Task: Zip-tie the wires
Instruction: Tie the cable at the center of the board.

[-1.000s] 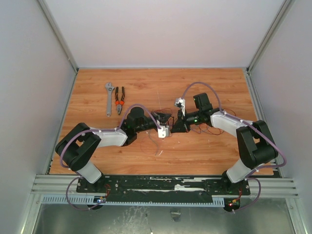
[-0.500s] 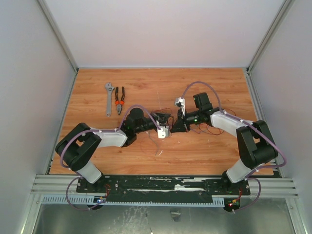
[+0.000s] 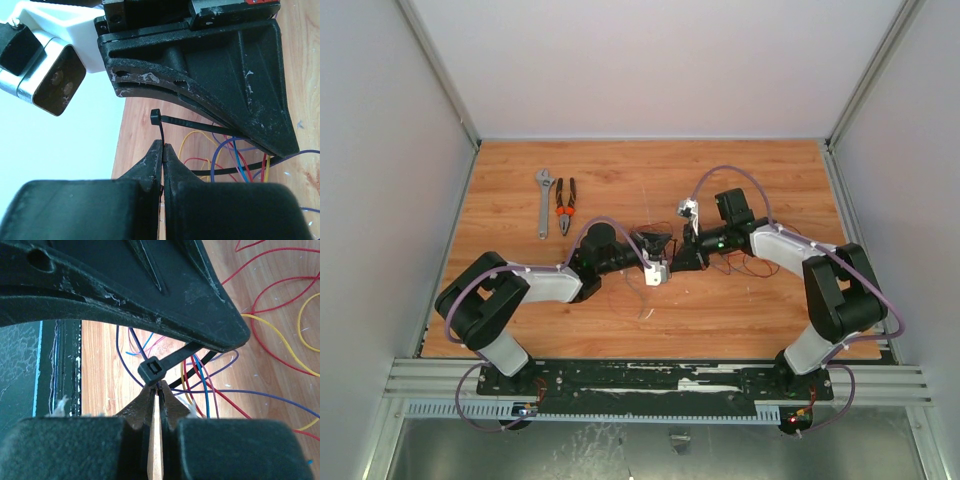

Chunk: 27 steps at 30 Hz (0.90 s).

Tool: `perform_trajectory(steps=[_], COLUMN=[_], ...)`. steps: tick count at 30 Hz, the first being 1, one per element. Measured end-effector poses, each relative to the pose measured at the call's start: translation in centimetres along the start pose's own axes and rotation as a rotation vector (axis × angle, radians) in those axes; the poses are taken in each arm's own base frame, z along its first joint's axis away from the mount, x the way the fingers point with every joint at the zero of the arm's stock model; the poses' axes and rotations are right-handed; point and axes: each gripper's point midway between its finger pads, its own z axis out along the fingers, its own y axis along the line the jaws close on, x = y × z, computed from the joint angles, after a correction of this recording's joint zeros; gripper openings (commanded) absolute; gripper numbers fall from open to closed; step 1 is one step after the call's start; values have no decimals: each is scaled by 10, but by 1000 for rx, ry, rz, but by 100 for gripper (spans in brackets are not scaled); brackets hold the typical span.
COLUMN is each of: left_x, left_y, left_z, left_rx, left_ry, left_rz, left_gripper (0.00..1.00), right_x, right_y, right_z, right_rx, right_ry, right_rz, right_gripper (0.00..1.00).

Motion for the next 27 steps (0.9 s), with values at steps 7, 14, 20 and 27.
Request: perform_trajectory(steps=[7,14,20,27], left_x=[3,6,7,5], left_y=[-4,-5,-8,-15], left_z=[-2,-3,-5,-6], left_rx=[5,5,11,29], left_ry=[14,29,35,31], left_rz=[10,38,64,91], left_gripper=[0,0,0,0], right_x=[-1,1,1,4], right_y=[0,2,1,2], right_z=[-1,-2,-2,-4], right_rx=[-1,-6,-12,-16], right_ry=[5,20,28,37], right_rz=[12,33,42,58], right_gripper=[0,0,0,0])
